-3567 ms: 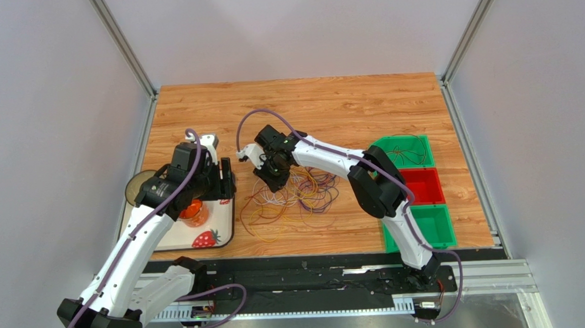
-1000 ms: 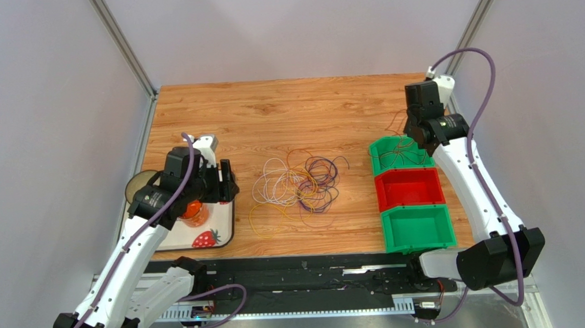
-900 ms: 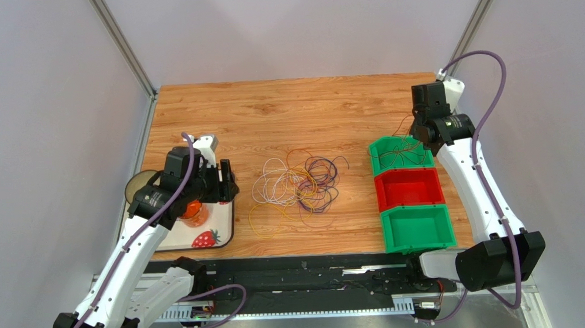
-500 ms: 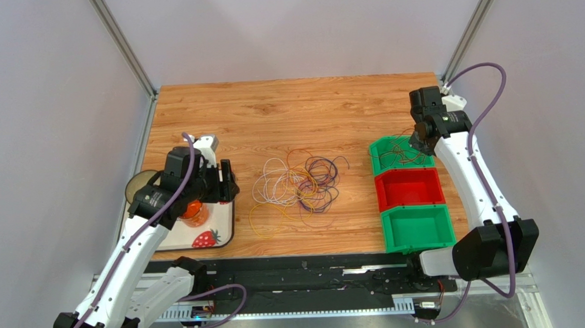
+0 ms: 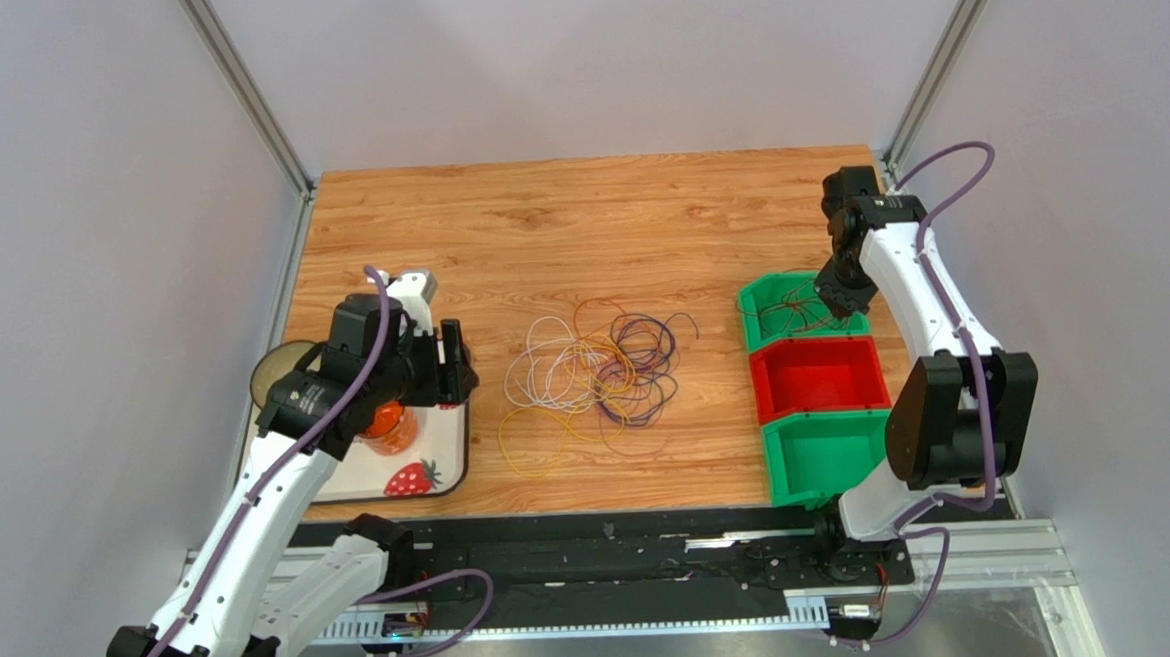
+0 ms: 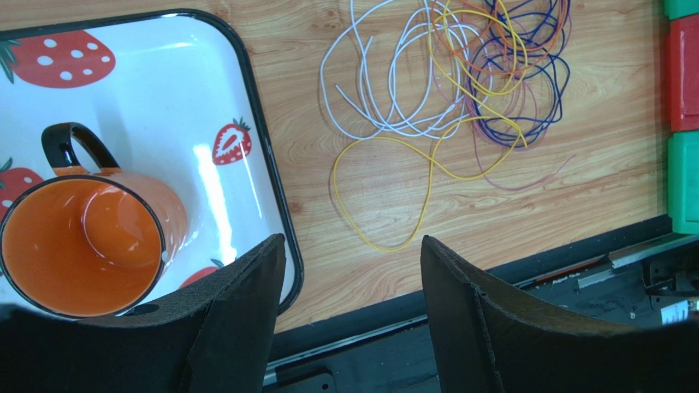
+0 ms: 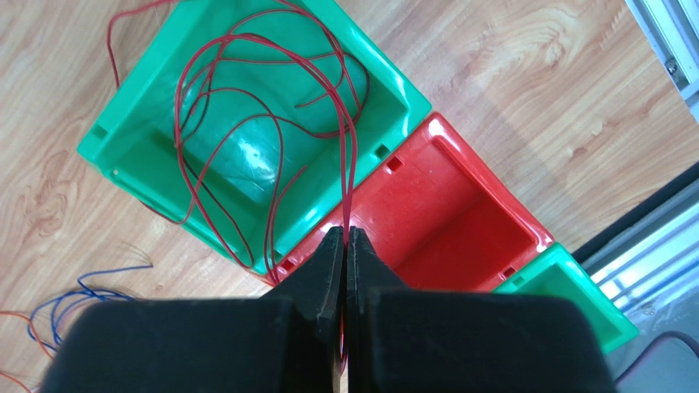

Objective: Untangle the cables
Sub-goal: Place the cable in the bin.

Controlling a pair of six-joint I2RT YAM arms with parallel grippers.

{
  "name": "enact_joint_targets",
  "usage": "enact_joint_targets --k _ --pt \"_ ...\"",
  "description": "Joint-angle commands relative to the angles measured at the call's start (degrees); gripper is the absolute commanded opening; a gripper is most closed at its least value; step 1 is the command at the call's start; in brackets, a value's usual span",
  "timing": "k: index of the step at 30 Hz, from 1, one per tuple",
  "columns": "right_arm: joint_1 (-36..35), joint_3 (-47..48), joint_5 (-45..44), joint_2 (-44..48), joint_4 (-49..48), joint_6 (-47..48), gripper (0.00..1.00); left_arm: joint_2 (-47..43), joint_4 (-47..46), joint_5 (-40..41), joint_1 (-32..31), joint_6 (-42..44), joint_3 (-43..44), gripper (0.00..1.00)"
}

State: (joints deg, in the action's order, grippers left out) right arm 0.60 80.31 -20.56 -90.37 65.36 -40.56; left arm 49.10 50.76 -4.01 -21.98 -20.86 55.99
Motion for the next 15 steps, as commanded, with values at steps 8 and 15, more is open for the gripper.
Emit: enact_joint_targets --k 8,15 --pt "1.51 6.52 3.06 -7.80 -3.22 -1.37 0.00 0.47 -1.10 0.58 0.36 0.56 0.26 0.70" --pt "1.51 5.39 4.29 -11.05 -6.56 -1.19 0.00 0.64 -1.02 0.76 0.36 0.56 0.26 0.70"
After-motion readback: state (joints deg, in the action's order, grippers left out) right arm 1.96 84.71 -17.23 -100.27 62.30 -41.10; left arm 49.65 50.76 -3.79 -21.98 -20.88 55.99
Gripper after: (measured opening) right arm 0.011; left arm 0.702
